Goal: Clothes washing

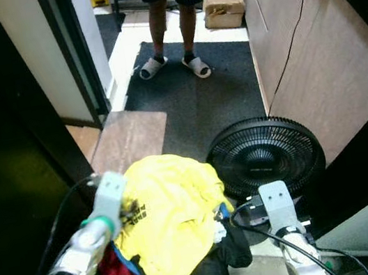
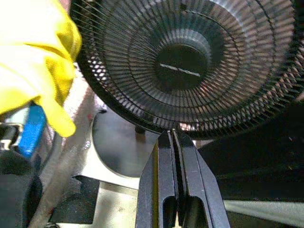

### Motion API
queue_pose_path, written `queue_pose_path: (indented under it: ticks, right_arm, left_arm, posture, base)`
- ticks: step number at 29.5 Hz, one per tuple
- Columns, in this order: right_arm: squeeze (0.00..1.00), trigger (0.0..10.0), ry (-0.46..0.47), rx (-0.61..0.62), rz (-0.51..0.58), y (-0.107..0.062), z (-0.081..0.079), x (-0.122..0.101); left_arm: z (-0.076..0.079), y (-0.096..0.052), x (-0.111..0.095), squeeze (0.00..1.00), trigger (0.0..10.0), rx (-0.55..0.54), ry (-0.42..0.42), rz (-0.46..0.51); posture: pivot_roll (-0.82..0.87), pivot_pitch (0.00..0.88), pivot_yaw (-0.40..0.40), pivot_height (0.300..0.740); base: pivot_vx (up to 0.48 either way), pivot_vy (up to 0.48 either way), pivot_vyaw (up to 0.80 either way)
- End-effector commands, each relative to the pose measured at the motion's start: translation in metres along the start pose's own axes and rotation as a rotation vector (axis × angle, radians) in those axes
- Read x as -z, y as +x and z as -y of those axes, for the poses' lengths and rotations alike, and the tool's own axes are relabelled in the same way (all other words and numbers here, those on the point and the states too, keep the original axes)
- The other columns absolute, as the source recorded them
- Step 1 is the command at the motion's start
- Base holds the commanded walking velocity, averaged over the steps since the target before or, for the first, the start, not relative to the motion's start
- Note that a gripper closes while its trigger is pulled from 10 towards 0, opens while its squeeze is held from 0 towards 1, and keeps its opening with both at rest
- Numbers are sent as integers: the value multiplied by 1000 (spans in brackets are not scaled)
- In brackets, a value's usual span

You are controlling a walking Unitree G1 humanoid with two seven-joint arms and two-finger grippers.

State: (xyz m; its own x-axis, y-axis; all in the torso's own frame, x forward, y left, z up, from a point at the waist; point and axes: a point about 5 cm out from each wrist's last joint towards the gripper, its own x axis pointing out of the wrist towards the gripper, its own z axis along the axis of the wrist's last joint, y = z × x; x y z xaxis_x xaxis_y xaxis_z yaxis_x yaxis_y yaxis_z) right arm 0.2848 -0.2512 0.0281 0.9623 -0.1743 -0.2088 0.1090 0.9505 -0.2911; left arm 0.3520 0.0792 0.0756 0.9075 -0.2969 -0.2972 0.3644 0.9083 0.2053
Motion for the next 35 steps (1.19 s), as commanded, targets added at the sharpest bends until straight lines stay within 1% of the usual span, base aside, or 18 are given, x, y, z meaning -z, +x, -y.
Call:
queue_pose_path:
  ticks: [1,4,6,7,9,10,12,14,15,17,19,20,26,28,29,31,33,35]
  right_arm:
    - [0,10000,13,25,-28,-7,4,11]
    - [0,10000,13,27,-29,-8,4,12]
    - [0,10000,15,28,-30,-9,3,13]
    - [0,10000,15,28,-30,-9,3,13]
    - [0,10000,14,22,-31,-11,1,15]
    - [0,10000,14,22,-31,-11,1,15]
    - [0,10000,7,9,-21,-14,0,15]
    - [0,10000,5,5,-18,-14,0,15]
    - [0,10000,3,0,-13,-15,0,15]
    - [0,10000,1,-3,-8,-16,1,14]
    - [0,10000,-1,-15,7,-16,1,12]
    - [0,10000,0,-22,15,-16,0,10]
    - [0,10000,0,-40,27,-16,-4,7]
    - [0,10000,3,-45,32,-19,-4,8]
    - [0,10000,5,-45,27,-21,-5,10]
    - [0,10000,5,-45,27,-21,-5,10]
    - [0,10000,8,-40,12,-28,-5,17]
    - [0,10000,9,-38,9,-30,-5,18]
  left_arm:
    - [9,0,8,0,10000,38,26,-39]
    - [15,0,8,0,10000,55,61,-46]
    - [21,-1,18,0,10000,80,101,-96]
    - [21,-1,18,0,10000,80,101,-96]
    - [22,-5,33,0,10000,81,117,-163]
    - [22,-5,33,0,10000,81,117,-163]
    - [18,-9,44,0,10000,66,111,-199]
    - [16,-10,46,0,10000,60,108,-202]
    - [14,-11,48,125,10000,53,106,-206]
    - [13,-11,49,125,10000,49,106,-208]
    - [7,-14,55,24,10000,37,118,-220]
    - [4,-16,59,0,10000,31,124,-228]
    - [-2,-22,69,0,10000,18,137,-255]
    - [-5,-28,81,0,10000,20,147,-285]
    - [-4,-32,87,0,10000,28,154,-300]
    - [-4,-32,87,0,10000,28,154,-300]
    - [1,-37,96,0,10000,50,164,-320]
    - [2,-37,96,0,10000,53,164,-318]
  posture:
    - [-24,139,94,740]
    - [-28,144,97,740]
    - [-33,153,99,740]
    - [-33,153,99,740]
    - [-37,172,99,740]
    - [-37,172,99,740]
    - [-43,235,93,740]
    - [-43,235,93,740]
    - [-40,262,91,740]
    - [-40,269,90,740]
    - [-28,332,85,740]
    - [-26,338,85,740]
    - [-17,374,86,740]
    - [-9,410,93,740]
    - [-9,414,95,740]
    - [-9,414,95,740]
    - [-9,418,99,740]
    - [-13,416,106,740]
  base:
    - [0,0,0]
    - [0,0,0]
    - [0,0,0]
    - [0,0,0]
    - [0,0,0]
    - [0,0,0]
    - [0,0,0]
    - [0,0,0]
    - [0,0,0]
    - [0,0,0]
    - [0,0,0]
    - [0,0,0]
    - [0,0,0]
    - [0,0,0]
    - [0,0,0]
    - [0,0,0]
    - [0,0,0]
    - [0,0,0]
